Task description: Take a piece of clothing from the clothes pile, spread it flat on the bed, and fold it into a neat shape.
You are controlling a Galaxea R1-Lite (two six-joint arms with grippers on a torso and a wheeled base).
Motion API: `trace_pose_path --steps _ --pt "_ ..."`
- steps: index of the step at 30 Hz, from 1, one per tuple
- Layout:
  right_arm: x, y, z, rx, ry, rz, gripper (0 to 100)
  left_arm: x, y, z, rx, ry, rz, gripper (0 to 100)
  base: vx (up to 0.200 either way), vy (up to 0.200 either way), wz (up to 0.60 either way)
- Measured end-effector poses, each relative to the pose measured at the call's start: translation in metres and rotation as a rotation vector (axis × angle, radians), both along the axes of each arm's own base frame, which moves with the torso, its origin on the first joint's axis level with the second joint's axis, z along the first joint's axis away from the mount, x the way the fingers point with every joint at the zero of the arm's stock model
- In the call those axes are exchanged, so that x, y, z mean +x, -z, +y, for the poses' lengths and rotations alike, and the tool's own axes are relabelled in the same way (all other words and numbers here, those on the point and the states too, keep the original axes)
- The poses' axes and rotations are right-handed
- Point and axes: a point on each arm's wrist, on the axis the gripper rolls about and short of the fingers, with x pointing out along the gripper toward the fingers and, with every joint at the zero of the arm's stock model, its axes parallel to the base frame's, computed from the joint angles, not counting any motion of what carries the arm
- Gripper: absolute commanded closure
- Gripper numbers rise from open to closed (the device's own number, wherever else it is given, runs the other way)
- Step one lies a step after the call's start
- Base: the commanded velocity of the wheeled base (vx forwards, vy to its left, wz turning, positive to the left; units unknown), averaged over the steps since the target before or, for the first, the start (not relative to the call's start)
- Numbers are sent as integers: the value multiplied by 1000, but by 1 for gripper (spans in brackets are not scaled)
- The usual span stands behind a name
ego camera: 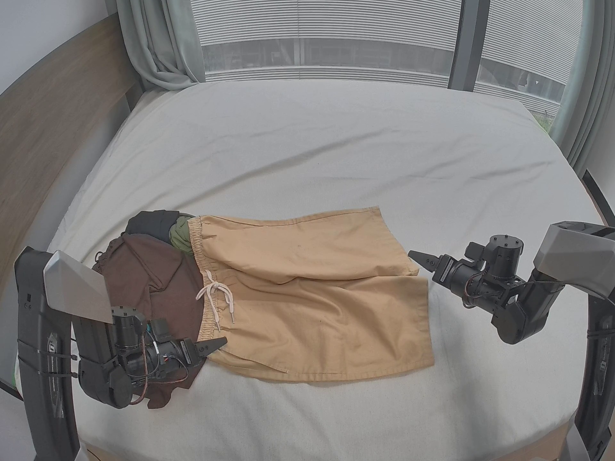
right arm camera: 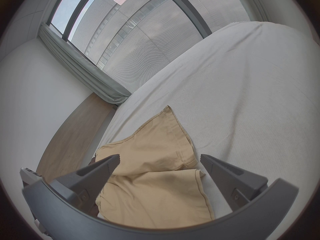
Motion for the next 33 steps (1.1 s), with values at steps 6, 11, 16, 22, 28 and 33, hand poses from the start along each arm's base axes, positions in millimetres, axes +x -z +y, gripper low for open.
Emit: trace_pose_path --steps 6,11,16,22,28,33 --pt "0 0 0 -1 0 -2 0 -1 4 -2 -1 8 11 0 0 0 0" --pt "0 0 0 -1 0 -2 0 1 5 -2 0 6 12 100 0 0 0" --pt "-4 3 1 -26 -11 8 0 1 6 -2 0 5 11 100 0 0 0" --pt "-22 20 0 -169 -62 54 0 1 6 -2 0 6 13 100 0 0 0" --pt "-48 40 -4 -295 -128 159 0 1 6 -1 0 5 11 100 0 0 0" --pt "-59 49 -5 -308 -142 218 0 2 6 -1 0 5 10 100 0 0 0"
